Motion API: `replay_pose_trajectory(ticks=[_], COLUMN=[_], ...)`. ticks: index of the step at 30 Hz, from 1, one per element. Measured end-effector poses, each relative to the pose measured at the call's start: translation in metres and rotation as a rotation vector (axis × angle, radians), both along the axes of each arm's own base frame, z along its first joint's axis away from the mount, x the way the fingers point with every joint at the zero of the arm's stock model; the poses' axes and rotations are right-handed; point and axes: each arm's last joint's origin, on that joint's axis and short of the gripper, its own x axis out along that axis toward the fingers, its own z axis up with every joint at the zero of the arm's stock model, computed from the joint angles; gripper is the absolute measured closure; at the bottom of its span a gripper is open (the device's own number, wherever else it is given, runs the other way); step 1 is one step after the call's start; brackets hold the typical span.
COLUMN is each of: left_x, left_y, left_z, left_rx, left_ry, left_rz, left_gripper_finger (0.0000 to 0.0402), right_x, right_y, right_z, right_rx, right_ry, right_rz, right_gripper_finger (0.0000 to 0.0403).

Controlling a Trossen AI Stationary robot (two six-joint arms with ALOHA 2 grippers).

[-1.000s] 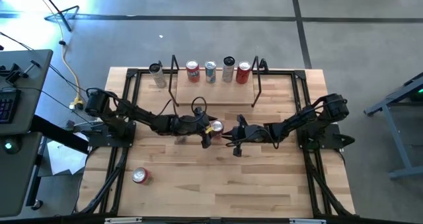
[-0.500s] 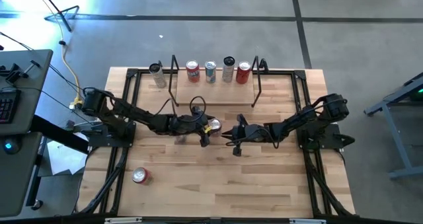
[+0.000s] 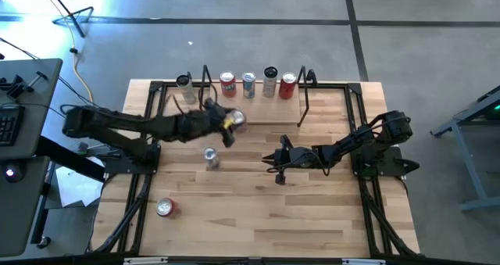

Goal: Place canned beverage on shelf
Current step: Put the red soda can on the shelf aligned with the other red orange soda can

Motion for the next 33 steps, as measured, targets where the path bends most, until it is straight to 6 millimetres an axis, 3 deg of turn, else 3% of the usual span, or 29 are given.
replay_pose_trajectory(ticks=[8, 13, 19, 25, 33], left_x=[-0.02, -0.024, -0.025, -0.024, -0.024], left_y=[0.056, 0.078, 0.089, 0.092, 0.096], left_z=[-0.002, -0.007, -0.013, -0.032, -0.032], left_rx=[-0.055, -0.077, -0.091, -0.078, -0.097], left_ry=[0.06, 0.065, 0.078, 0.103, 0.072], left_rz=[0.137, 0.193, 0.215, 0.202, 0.113], left_gripper_finger=[0.0166, 0.0167, 0.0167, 0.0166, 0.016], right_x=[0.0, 0.0, 0.0, 0.0, 0.0], right_y=[0.0, 0.0, 0.0, 0.0, 0.0], right_z=[0.0, 0.0, 0.0, 0.0, 0.0], right_rx=[0.0, 0.0, -0.003, -0.001, -0.001], right_ry=[-0.001, -0.001, 0.0, -0.001, -0.001], right_rz=[0.001, 0.001, 0.002, 0.001, 0.001], right_gripper_finger=[0.0376, 0.0376, 0.0376, 0.0376, 0.0376])
